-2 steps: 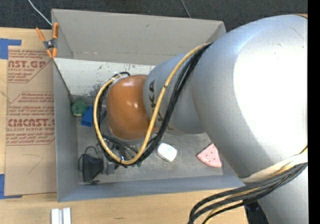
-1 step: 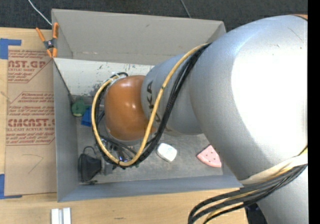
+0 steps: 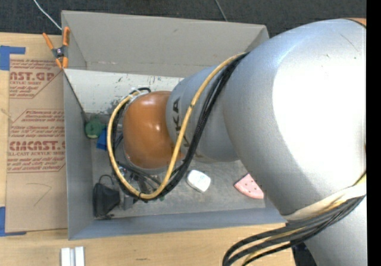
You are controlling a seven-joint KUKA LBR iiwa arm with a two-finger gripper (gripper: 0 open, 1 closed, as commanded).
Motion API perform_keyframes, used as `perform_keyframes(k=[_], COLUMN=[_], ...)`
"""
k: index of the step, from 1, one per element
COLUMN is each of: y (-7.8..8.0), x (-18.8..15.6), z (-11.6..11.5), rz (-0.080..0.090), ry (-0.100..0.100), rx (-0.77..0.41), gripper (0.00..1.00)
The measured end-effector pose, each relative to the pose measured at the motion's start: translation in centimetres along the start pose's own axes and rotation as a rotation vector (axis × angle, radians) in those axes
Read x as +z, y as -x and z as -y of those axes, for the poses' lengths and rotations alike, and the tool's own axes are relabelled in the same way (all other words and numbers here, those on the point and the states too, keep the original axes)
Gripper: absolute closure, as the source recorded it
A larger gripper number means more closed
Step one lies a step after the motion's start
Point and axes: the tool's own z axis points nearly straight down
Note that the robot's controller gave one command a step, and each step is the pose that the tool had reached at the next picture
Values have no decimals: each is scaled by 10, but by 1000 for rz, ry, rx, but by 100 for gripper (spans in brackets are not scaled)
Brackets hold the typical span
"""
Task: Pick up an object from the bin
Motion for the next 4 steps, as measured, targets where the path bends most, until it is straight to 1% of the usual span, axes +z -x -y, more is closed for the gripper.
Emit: perform_keyframes(k=[1,2,3,4], y=[-6,-9,-5,-5], x=[0,0,0,0], z=[3,-16,-31,-31], rz=[4,0,5,5], ry=[1,2,3,3], rx=[-8,-21,113,113], gripper=[100,100,100,100])
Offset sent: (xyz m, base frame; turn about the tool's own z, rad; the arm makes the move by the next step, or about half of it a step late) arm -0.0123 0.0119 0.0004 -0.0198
